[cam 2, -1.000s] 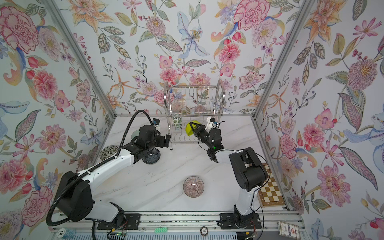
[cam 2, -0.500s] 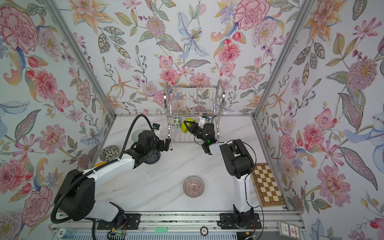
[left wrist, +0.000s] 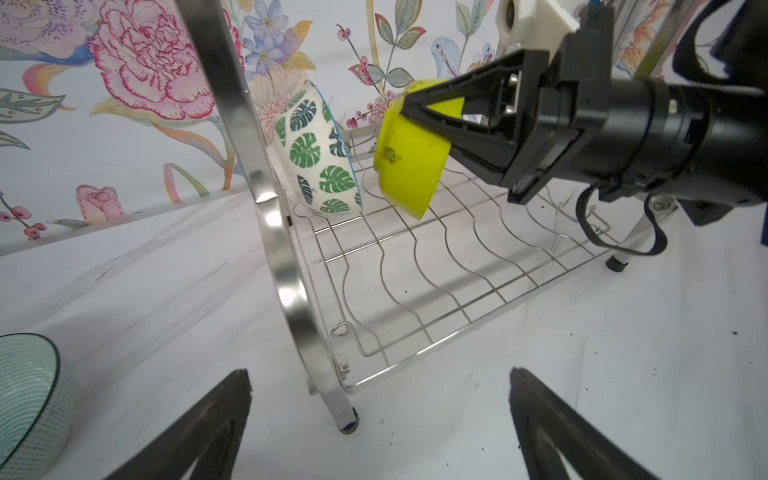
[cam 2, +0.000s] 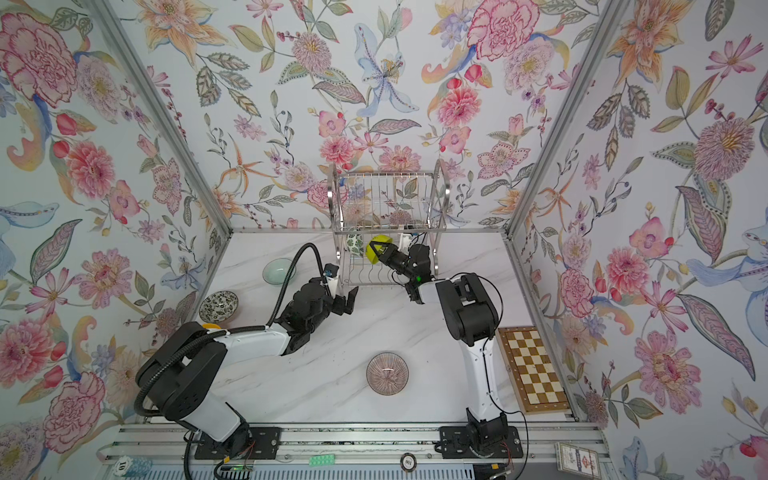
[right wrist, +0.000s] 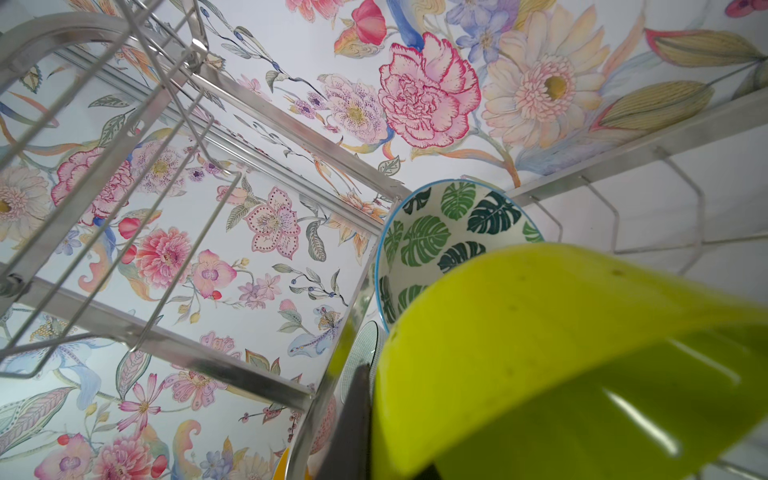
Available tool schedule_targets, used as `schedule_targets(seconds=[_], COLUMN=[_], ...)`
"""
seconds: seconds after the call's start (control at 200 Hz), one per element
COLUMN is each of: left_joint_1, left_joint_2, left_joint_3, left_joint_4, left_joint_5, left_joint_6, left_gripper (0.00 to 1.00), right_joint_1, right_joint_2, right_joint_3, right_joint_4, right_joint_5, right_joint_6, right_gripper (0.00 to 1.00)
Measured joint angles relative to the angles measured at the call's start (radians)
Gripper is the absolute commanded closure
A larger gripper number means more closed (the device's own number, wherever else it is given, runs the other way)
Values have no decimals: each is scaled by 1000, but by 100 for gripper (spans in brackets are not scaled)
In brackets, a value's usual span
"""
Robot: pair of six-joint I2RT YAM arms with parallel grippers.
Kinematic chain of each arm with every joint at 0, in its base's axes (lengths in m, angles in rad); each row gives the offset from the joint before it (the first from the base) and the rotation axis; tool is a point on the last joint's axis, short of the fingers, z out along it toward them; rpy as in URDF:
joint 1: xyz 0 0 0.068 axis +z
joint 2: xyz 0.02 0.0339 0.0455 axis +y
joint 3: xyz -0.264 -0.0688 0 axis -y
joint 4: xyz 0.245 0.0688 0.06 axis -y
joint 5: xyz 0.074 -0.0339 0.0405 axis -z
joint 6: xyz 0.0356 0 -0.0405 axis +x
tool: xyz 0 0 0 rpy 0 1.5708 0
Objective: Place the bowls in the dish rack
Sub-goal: 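Carry the lime-green bowl into the lower rack tier with the right gripper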
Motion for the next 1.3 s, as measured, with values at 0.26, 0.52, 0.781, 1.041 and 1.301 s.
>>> schedule_targets(seconds=[0.26,0.52,0.781,1.041,1.301], left_joint_1=[-13,-13,-13,-13,-13], left_joint_2=[44,80,83,83,83], left_joint_3=[-1,53,103,106,107], left_joint_4=[58,18,-42,-63,-79], left_joint_5=[-64,-106,-115,-135,-139], left_joint_6=[58,93,104,119,120], left_gripper=[1,1,1,1,1], right_joint_1=[-22,-27,-32,-33,-34], right_joint_2=[85,172,224,257,286], right_joint_3=[135,283,370,426,473], right_joint_4=[-31,-89,-101,-109,-109], right_joint_5=[-72,-156,-208,-253,-282], right_joint_6=[-10,-14,14,42,62], right_gripper=[100,100,100,100,100])
